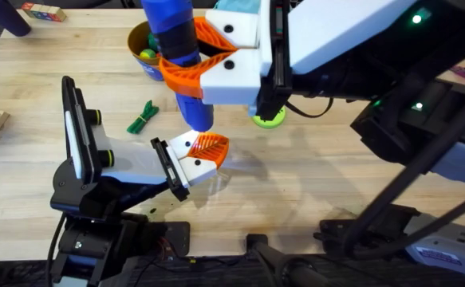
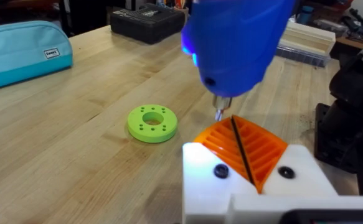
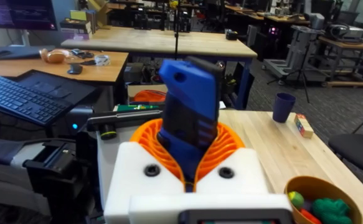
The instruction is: Pick up the gripper from the table and insert it into the empty holder that is missing its gripper. Then pick up a screw, insert it into the mounting hole, and use the screwdriver to tighten it. Finally, clean up the table by picking up the vegetable and placing it into the bucket.
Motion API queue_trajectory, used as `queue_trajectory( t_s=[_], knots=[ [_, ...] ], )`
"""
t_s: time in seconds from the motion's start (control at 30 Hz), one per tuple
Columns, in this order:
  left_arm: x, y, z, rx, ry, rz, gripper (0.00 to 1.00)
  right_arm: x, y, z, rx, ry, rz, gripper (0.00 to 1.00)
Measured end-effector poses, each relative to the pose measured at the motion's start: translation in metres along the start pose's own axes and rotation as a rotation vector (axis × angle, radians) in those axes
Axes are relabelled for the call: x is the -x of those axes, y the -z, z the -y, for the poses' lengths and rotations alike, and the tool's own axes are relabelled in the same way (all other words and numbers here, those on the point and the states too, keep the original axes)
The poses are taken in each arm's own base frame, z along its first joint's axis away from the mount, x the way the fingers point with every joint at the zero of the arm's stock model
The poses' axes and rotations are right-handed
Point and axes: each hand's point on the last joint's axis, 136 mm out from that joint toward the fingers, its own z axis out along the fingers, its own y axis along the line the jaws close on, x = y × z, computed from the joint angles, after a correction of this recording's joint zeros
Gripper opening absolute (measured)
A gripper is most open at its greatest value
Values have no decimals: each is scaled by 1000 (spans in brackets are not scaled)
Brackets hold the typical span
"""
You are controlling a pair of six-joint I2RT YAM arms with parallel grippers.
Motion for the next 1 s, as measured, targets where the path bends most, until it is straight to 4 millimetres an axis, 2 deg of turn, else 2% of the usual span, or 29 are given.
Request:
queue_trajectory(
  t_s=[0.1, 0.43, 0.6, 0.7, 0.8, 1.0],
  knots=[
    [-1, 0, 0, 2, 7, -5, 6, -12, -2, 1, 1, -30, -34, 48],
    [-1, 0, 0, 3, 7, -5, 7, -31, -1, 1, -2, -88, -97, 47],
    [-1, 0, -1, 3, 6, -4, 7, -12, -3, 0, 2, -53, -27, 46],
    [-1, 0, -1, 3, 7, -4, 7, -13, -3, -1, 4, -78, -34, 46],
    [-1, 0, -1, 3, 8, -5, 7, -1, -6, 0, 6, -78, -21, 46],
    [-2, 0, -1, 3, 8, -5, 7, 16, -19, -13, 46, -35, 45, 46]
  ],
)
